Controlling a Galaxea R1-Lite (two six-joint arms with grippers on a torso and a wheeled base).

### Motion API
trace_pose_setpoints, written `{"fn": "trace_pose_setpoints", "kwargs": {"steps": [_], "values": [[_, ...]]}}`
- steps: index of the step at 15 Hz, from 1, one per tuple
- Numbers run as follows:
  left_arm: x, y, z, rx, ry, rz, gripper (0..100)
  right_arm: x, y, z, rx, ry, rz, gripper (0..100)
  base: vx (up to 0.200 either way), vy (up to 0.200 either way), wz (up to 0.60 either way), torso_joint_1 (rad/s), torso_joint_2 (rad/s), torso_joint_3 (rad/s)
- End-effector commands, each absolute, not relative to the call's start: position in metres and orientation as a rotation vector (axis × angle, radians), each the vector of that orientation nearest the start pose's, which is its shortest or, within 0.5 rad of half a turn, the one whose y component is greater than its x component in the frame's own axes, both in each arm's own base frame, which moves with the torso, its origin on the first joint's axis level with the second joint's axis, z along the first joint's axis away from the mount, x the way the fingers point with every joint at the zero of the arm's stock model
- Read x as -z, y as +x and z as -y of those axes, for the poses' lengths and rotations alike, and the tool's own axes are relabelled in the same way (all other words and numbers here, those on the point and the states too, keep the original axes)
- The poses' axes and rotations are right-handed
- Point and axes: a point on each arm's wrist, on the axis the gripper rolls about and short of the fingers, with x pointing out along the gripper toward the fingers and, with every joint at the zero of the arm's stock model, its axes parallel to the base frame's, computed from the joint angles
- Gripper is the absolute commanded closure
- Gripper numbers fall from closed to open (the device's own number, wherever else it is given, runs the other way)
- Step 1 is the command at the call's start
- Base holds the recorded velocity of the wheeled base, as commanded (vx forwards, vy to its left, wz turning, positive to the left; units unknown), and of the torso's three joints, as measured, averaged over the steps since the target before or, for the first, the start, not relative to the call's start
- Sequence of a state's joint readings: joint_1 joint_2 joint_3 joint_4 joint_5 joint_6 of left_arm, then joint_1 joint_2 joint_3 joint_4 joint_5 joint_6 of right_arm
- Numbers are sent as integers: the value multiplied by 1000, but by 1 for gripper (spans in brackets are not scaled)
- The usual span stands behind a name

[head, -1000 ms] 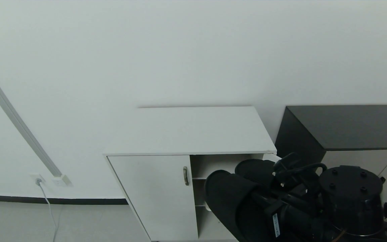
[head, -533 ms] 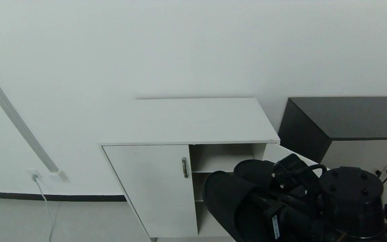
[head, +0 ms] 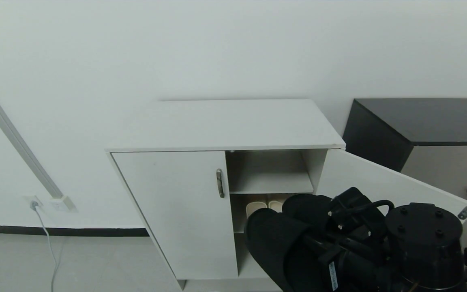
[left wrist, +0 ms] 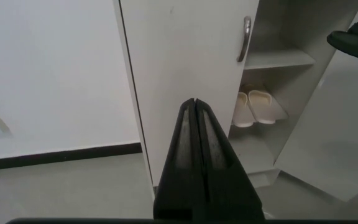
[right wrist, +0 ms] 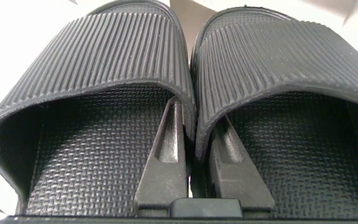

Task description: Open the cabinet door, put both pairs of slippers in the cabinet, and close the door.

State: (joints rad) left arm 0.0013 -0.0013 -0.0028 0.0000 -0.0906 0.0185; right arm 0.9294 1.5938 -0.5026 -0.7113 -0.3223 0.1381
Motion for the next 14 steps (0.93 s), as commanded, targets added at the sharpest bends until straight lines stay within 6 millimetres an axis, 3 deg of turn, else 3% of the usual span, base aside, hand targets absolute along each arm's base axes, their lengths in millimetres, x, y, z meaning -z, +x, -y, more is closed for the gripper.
{"fn": "trace_pose_setpoints", "kwargs": {"steps": [1,14], "values": [[-76,-23,2,89,19,4,100,-142,154,-195,-576,-94,-353,100,0,0,0,-203,525,325],[-76,-23,2,89,17,4,100,-139,151,-195,-587,-104,-363,100,0,0,0,-149,482,333]]}}
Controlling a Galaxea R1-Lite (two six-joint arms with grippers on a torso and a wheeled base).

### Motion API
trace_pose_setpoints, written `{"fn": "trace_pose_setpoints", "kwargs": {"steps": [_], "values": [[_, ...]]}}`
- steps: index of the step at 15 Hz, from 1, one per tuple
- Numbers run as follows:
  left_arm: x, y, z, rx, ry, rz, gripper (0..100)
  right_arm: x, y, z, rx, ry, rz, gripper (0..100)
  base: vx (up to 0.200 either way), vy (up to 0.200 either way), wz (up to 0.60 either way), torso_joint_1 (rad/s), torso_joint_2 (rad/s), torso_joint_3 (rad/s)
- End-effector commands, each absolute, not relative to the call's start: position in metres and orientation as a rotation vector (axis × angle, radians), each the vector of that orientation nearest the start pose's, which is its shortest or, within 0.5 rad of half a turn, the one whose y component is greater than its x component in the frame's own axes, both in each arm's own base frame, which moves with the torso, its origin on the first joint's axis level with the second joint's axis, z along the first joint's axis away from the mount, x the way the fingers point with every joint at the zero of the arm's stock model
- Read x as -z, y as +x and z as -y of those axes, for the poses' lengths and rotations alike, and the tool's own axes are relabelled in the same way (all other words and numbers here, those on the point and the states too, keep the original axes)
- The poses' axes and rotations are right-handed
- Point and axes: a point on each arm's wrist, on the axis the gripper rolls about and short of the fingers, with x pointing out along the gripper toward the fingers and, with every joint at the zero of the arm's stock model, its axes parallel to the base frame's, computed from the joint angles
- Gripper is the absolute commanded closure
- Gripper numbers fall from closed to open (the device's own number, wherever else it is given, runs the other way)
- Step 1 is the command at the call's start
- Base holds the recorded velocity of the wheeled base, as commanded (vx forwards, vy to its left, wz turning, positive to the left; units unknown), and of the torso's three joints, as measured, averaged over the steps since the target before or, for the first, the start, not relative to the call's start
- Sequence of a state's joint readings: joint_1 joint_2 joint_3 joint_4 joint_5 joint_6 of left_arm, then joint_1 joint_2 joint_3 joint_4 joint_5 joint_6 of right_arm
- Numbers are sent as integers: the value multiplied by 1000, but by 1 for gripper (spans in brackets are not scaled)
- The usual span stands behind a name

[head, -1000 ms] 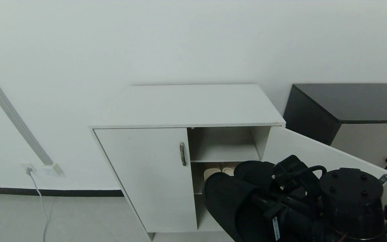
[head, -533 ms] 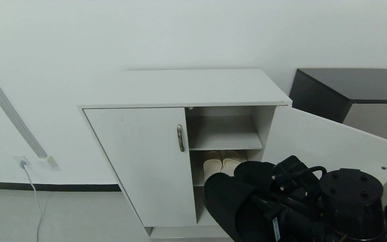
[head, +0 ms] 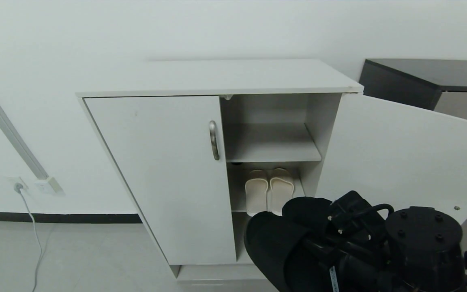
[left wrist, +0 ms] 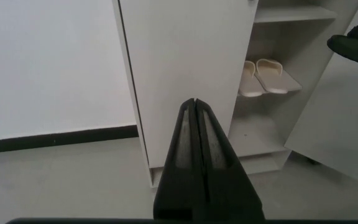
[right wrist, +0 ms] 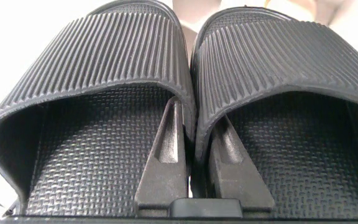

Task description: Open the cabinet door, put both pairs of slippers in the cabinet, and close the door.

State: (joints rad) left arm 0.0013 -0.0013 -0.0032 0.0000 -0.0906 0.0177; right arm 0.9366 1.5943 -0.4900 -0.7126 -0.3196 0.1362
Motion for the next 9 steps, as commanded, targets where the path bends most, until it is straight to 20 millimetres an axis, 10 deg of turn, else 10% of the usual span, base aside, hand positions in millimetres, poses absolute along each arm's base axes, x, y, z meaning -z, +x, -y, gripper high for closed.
{"fn": "trace_pose_setpoints", "kwargs": {"steps": [1,9], "values": [[-76,-23,2,89,17,4,100,-139,151,-195,-587,-104,-363,100,0,0,0,-90,461,373],[-76,-23,2,89,17,4,100,-136,150,-194,-594,-113,-362,100,0,0,0,-26,343,315]]}}
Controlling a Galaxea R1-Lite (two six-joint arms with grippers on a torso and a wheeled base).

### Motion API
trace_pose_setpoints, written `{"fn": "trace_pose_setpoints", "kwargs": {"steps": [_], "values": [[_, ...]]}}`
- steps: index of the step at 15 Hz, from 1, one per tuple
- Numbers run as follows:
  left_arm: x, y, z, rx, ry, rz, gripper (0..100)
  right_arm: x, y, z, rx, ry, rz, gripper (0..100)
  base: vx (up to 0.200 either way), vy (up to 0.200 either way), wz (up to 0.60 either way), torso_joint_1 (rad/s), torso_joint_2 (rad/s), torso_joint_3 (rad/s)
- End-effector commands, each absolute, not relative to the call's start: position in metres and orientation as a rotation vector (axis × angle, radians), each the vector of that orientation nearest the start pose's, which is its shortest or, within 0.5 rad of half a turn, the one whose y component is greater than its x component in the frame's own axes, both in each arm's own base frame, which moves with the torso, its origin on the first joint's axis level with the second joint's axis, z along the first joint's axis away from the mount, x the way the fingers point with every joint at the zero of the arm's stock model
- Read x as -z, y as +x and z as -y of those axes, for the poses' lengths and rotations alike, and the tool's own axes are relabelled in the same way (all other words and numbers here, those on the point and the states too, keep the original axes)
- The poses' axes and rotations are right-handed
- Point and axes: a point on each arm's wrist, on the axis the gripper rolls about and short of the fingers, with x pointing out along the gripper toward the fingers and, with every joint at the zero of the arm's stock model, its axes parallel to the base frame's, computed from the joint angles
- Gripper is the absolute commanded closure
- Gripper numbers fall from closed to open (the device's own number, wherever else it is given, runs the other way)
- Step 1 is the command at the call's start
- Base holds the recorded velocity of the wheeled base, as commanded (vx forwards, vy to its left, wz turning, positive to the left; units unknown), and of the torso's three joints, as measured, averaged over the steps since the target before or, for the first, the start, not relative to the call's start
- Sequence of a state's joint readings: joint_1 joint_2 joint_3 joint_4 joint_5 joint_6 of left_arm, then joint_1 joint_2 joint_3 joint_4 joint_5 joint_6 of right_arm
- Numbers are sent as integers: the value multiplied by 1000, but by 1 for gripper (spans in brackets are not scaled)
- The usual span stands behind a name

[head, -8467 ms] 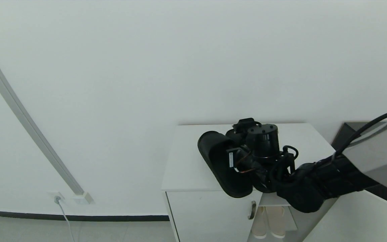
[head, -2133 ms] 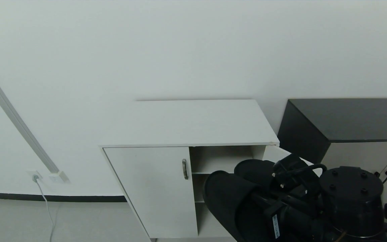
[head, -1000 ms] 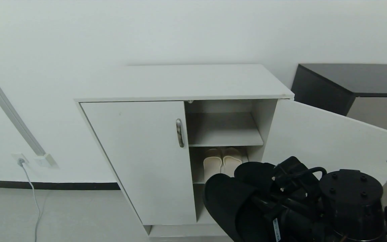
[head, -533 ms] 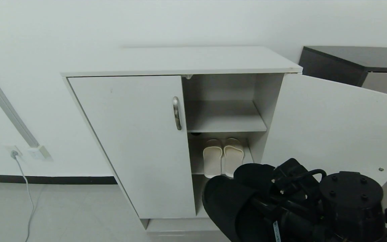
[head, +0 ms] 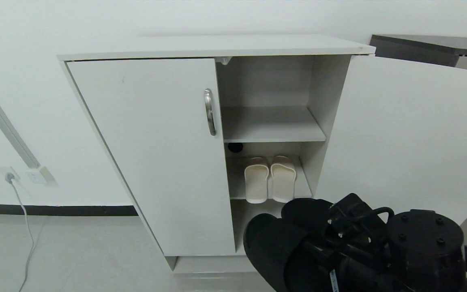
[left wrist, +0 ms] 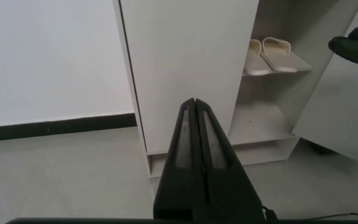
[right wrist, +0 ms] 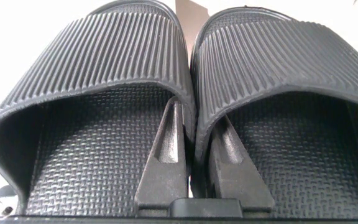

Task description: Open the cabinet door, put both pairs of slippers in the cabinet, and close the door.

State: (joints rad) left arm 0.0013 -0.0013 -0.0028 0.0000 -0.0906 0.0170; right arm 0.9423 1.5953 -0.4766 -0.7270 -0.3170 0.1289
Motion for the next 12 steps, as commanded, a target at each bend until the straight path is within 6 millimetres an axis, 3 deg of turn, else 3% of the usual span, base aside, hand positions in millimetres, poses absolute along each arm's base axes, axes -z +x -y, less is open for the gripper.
{"fn": "trace_pose_setpoints", "kwargs": {"steps": [1,6,8,12], "values": [[-76,-23,2,89,17,4,100,-136,150,-194,-594,-113,-362,100,0,0,0,2,56,51],[-76,-23,2,89,17,4,100,-136,148,-195,-605,-125,-349,100,0,0,0,0,0,0],[-76,-23,2,89,17,4,100,-136,148,-195,-608,-129,-348,100,0,0,-600,2,5,2],[-76,-23,2,89,19,4,100,-132,149,-204,-624,-128,-342,100,0,0,0,0,0,0]]}}
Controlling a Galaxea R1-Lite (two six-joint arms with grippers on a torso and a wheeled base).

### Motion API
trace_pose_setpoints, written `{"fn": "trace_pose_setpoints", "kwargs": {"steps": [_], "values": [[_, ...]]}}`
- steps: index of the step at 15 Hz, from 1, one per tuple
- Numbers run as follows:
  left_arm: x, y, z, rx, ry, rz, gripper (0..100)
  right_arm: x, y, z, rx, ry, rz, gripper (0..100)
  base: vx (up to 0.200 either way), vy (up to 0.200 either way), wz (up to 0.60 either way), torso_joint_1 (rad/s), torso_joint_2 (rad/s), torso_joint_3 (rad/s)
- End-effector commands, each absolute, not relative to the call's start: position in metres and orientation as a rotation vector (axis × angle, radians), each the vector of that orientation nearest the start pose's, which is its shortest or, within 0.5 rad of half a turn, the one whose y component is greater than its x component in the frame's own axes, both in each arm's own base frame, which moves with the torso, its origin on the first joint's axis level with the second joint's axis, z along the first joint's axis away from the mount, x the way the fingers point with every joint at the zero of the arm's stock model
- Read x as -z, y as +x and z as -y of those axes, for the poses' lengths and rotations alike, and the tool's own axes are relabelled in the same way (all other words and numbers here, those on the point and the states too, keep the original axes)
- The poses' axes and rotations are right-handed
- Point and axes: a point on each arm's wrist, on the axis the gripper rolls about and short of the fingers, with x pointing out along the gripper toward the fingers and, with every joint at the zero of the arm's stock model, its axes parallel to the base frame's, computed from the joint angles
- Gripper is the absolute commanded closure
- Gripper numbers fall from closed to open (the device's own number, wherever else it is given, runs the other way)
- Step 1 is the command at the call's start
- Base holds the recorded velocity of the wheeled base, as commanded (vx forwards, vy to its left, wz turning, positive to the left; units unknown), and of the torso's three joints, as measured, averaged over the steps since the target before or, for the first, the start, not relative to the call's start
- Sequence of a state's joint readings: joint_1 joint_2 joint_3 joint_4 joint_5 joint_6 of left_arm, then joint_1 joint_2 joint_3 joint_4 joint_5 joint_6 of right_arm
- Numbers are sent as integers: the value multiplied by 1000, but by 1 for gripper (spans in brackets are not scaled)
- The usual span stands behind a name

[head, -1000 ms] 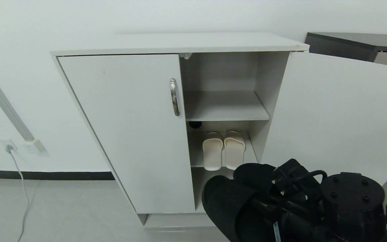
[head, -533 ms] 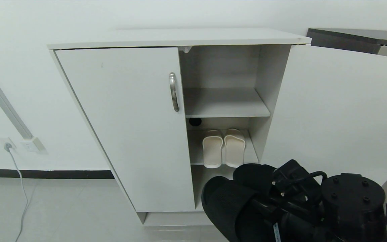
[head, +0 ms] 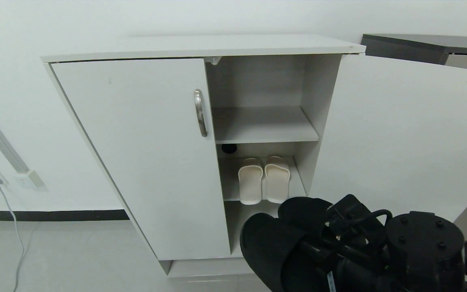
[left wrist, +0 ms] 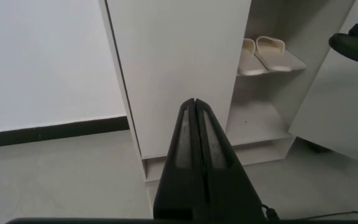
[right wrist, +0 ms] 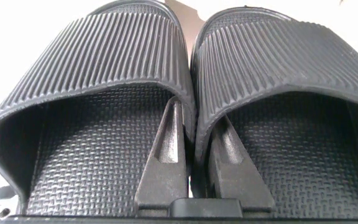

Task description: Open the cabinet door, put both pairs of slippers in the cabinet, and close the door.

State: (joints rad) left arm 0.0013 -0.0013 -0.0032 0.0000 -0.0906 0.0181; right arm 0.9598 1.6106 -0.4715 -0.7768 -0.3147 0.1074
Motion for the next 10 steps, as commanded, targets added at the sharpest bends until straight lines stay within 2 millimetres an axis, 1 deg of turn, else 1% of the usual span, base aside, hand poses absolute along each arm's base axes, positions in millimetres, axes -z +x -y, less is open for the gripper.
{"fn": "trace_pose_setpoints", "kwargs": {"steps": [1,3,5,7,8,9,10], "values": [[-76,-23,2,89,19,4,100,-131,152,-208,-625,-119,-330,100,0,0,0,0,0,0],[-76,-23,2,89,19,4,100,-129,165,-225,-596,-85,-279,100,0,0,0,0,0,0],[-76,-23,2,89,19,4,100,-123,180,-251,-452,-64,-257,100,0,0,0,0,0,0],[-76,-23,2,89,20,4,100,-118,183,-276,-389,-40,-245,100,0,0,0,0,0,0],[-76,-23,2,90,20,4,100,-117,185,-283,-375,-46,-254,100,0,0,0,0,0,0],[-76,-23,2,89,20,4,100,-120,189,-290,-327,-41,-264,100,0,0,0,0,0,0],[-76,-23,2,89,20,4,100,-126,195,-298,-260,-14,-273,100,0,0,0,0,0,0]]}}
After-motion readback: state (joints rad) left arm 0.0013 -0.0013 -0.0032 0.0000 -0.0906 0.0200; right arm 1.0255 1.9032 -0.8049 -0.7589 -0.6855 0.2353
